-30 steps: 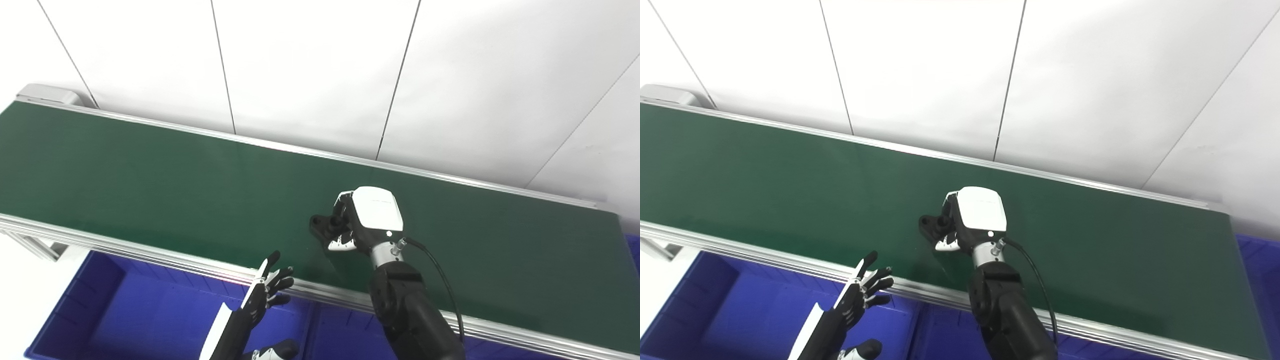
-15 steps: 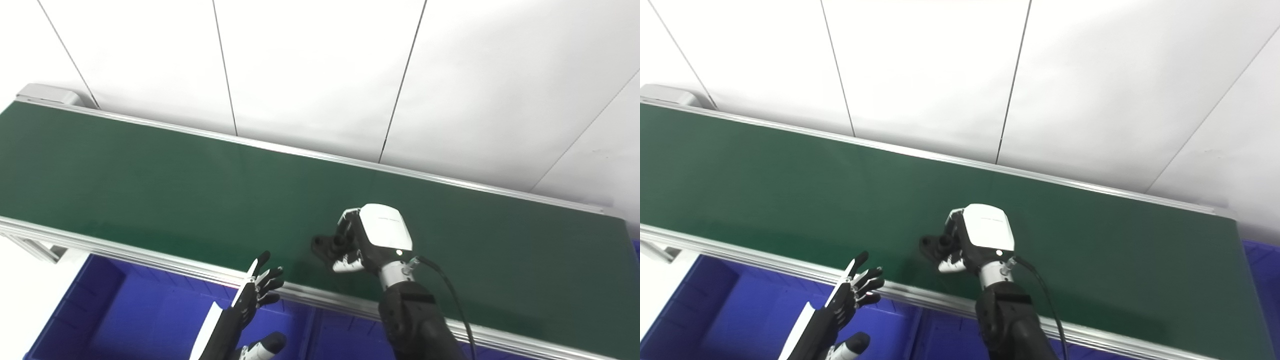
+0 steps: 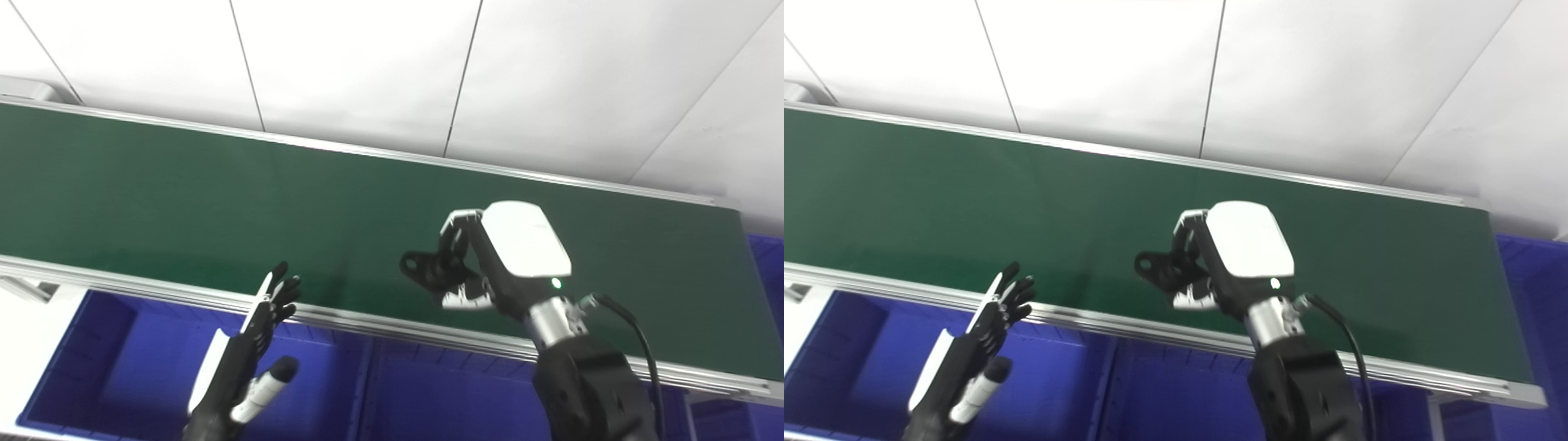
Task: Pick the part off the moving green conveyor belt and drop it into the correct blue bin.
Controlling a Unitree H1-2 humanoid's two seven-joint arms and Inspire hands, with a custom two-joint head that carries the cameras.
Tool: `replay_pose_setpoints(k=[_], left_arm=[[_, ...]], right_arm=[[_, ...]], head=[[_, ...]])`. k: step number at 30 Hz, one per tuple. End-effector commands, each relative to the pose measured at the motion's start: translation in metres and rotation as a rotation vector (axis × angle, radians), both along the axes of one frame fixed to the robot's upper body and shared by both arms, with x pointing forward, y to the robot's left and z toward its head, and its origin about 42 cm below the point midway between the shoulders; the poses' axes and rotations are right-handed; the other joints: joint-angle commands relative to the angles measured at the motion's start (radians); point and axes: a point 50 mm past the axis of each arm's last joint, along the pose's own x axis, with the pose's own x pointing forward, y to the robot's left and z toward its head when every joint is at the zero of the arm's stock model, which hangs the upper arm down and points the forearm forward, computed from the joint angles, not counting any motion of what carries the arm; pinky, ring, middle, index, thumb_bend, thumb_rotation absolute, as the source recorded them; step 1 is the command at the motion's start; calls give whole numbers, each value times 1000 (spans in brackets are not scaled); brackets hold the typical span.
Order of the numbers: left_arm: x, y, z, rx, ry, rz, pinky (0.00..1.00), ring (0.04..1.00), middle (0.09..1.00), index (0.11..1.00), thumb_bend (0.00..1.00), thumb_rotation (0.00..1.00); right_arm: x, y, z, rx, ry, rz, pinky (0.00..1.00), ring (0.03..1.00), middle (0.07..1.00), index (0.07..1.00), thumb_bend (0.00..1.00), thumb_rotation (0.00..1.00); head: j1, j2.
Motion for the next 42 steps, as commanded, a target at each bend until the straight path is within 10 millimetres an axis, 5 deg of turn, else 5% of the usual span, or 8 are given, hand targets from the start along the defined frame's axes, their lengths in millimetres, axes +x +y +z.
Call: replay_pose_setpoints(k=[1,9,14,22,25,26,30,42], left_arm=[[-3,6,9,-10,-25,-4,942,942,963,1000,663,944],[-3,18,18,-14,-17,4,934,937,952,1000,690,947],[0,21,24,-31,-3,1,937,936,947,1000,708,926],[7,22,32,-58,12,-4,922,927,937,1000,721,875],[8,21,32,-60,16,-6,919,924,935,1000,721,870],[9,21,32,-60,17,-6,916,924,936,1000,716,875],[9,20,31,-47,15,-7,910,918,933,1000,712,885],[7,20,28,-32,18,-13,909,913,934,1000,730,896]], right_arm=[[-20,-1,10,11,-26,13,180,258,473,485,526,0],[-81,8,-14,45,128,-44,140,211,471,484,528,0],[-87,13,-33,-5,206,-25,201,290,409,521,518,0],[-81,16,-66,-97,287,18,154,217,470,482,530,0],[-78,17,-74,-171,351,35,219,310,457,491,522,123],[-78,17,-76,-191,363,38,312,434,571,620,743,320],[-77,16,-79,-263,379,40,523,664,730,755,968,601],[-86,6,-52,-174,363,12,570,721,783,812,1000,850]], head=[[0,1],[-33,54],[-56,95],[-61,121],[-54,119],[-54,119],[-34,112],[-33,93]])
